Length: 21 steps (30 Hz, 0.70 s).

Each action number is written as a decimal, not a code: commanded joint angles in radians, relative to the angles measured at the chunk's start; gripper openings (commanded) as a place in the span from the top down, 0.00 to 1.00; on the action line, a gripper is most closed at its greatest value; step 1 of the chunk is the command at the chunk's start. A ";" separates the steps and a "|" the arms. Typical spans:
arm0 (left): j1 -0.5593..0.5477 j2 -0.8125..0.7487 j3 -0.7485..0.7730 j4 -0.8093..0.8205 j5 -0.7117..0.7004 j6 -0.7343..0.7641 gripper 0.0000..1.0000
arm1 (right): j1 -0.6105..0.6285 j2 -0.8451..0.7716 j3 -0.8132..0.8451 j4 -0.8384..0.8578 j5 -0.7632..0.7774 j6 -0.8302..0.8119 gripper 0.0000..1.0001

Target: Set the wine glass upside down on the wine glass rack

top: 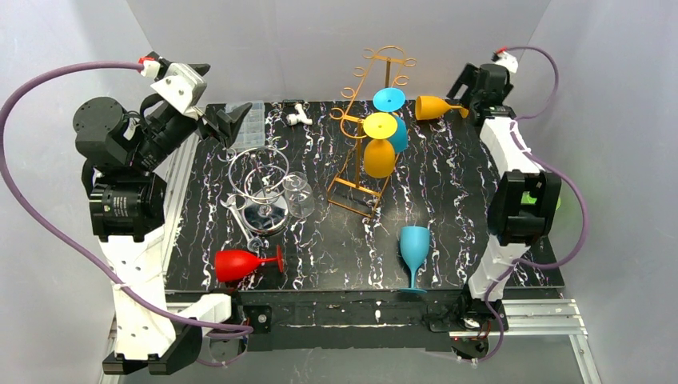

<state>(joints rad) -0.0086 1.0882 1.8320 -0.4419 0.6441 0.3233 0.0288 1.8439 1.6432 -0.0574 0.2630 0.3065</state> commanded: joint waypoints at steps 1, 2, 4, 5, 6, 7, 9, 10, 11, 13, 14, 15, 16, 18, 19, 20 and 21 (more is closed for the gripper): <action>0.002 -0.006 -0.023 0.007 0.013 0.002 0.01 | -0.103 0.092 0.020 -0.144 -0.010 0.348 0.02; 0.002 -0.005 -0.026 0.008 0.011 0.006 0.01 | -0.110 0.105 0.011 -0.123 -0.011 0.385 0.02; 0.002 0.000 -0.031 0.008 0.006 0.015 0.01 | -0.114 0.131 -0.005 -0.070 -0.010 0.437 0.02; 0.002 0.001 -0.034 0.008 0.003 0.017 0.01 | -0.116 0.146 -0.009 -0.037 -0.012 0.457 0.02; 0.002 0.004 -0.037 0.008 0.000 0.021 0.01 | -0.114 0.165 -0.006 -0.022 -0.019 0.481 0.02; 0.002 0.004 -0.040 0.008 -0.003 0.024 0.01 | -0.114 0.189 0.010 -0.015 -0.023 0.502 0.02; 0.002 0.008 -0.048 0.009 -0.006 0.032 0.01 | -0.113 0.244 0.035 0.002 -0.034 0.550 0.02; 0.002 0.010 -0.051 0.009 -0.008 0.035 0.01 | -0.114 0.271 0.040 0.030 -0.052 0.577 0.02; 0.002 0.014 -0.055 0.009 -0.010 0.039 0.01 | -0.113 0.297 0.042 0.063 -0.065 0.614 0.02; 0.002 0.019 -0.061 0.009 -0.015 0.049 0.01 | -0.112 0.348 0.059 0.112 -0.074 0.639 0.02; 0.002 0.024 -0.062 0.008 -0.017 0.053 0.01 | -0.111 0.375 0.068 0.130 -0.077 0.650 0.02; 0.002 0.030 -0.058 0.006 -0.021 0.056 0.01 | -0.111 0.398 0.075 0.159 -0.082 0.658 0.01; 0.002 0.037 -0.055 0.003 -0.023 0.059 0.01 | -0.110 0.422 0.086 0.180 -0.085 0.658 0.02; 0.002 0.049 -0.053 0.000 -0.026 0.064 0.01 | -0.110 0.465 0.110 0.214 -0.089 0.646 0.02; 0.002 0.054 -0.053 0.000 -0.027 0.067 0.01 | -0.112 0.486 0.120 0.233 -0.100 0.645 0.05; 0.003 0.058 -0.054 0.000 -0.027 0.069 0.01 | -0.113 0.505 0.132 0.245 -0.112 0.652 0.07; 0.002 0.064 -0.055 0.000 -0.029 0.070 0.01 | -0.114 0.524 0.133 0.263 -0.130 0.669 0.08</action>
<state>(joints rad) -0.0086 1.1400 1.7763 -0.4442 0.6270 0.3744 -0.0784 2.3169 1.7107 0.0891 0.1715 0.9207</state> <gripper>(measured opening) 0.994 0.940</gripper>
